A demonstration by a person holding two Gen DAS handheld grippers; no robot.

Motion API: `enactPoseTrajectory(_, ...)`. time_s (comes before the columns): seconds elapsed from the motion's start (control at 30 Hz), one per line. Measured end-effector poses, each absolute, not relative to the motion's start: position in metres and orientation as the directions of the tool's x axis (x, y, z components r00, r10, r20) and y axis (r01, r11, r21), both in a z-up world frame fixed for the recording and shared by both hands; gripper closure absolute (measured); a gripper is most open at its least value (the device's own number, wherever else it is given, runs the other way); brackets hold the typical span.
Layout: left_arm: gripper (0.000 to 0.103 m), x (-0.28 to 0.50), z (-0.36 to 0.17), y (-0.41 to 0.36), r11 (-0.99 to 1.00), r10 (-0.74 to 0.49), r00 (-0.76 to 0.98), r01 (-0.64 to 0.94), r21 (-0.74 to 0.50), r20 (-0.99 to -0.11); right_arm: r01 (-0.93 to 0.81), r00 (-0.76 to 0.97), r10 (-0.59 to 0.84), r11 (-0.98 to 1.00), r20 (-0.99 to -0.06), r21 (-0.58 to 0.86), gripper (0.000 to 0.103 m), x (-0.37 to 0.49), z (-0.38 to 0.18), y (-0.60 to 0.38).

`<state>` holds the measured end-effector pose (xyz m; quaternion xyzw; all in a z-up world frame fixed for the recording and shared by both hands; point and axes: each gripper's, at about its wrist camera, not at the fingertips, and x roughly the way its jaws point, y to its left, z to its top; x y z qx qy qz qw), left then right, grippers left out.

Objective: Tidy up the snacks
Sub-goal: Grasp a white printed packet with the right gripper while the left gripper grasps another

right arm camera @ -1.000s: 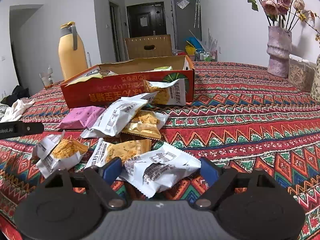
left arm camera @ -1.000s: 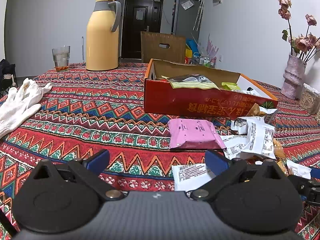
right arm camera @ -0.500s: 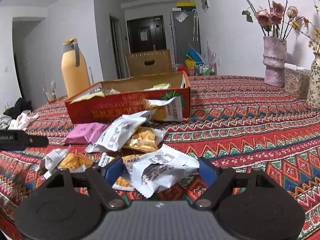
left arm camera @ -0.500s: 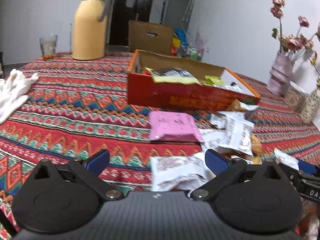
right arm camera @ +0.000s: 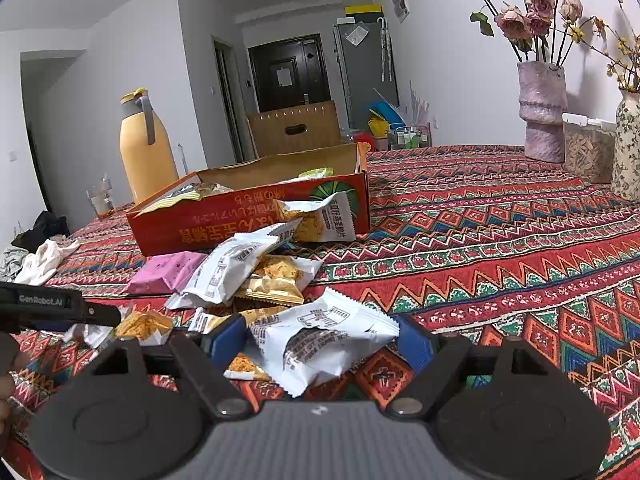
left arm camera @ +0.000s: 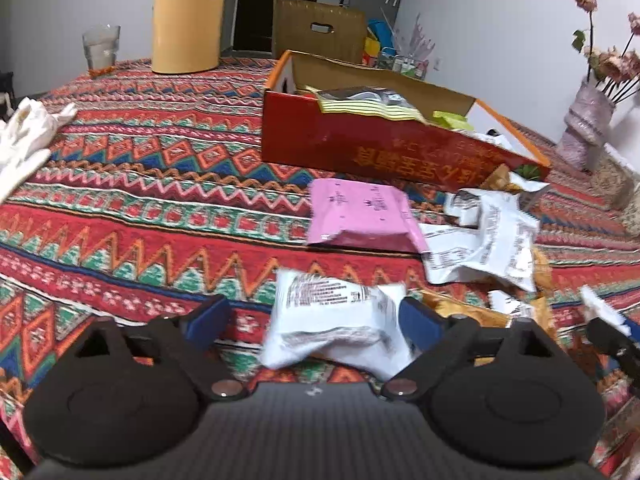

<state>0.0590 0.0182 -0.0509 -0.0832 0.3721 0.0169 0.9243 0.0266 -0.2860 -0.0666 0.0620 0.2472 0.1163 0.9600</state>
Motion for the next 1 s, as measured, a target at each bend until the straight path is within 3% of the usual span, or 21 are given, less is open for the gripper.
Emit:
enactPoseTrajectory(0.17,0.027,0.057,-0.05,0.018,0.993,0.006,0.726,-0.088,-0.084,-0.687,-0.193,0.851,0.258,0.964,-0.458,0.185,0.022,0.027,-0.067,-0.288)
enactPoseTrajectory(0.57,0.021,0.054,-0.056,-0.005,0.998,0.038,0.743,0.006,0.064,-0.668,-0.194,0.853,0.257,0.964,-0.454,0.182,0.022,0.023,-0.065,-0.287)
enactPoseTrajectory(0.8,0.05,0.049,-0.055,-0.009,0.997,-0.019,0.766,0.065,0.048,-0.642,-0.2,0.855,0.26,0.964,-0.448,0.178,0.022,0.019,-0.063,-0.285)
enactPoseTrajectory(1.0,0.055,0.044,-0.05,-0.005,0.998,-0.014,0.785,0.046,0.036,-0.619,-0.207,0.857,0.261,0.964,-0.444,0.167,0.022,0.015,-0.06,-0.281)
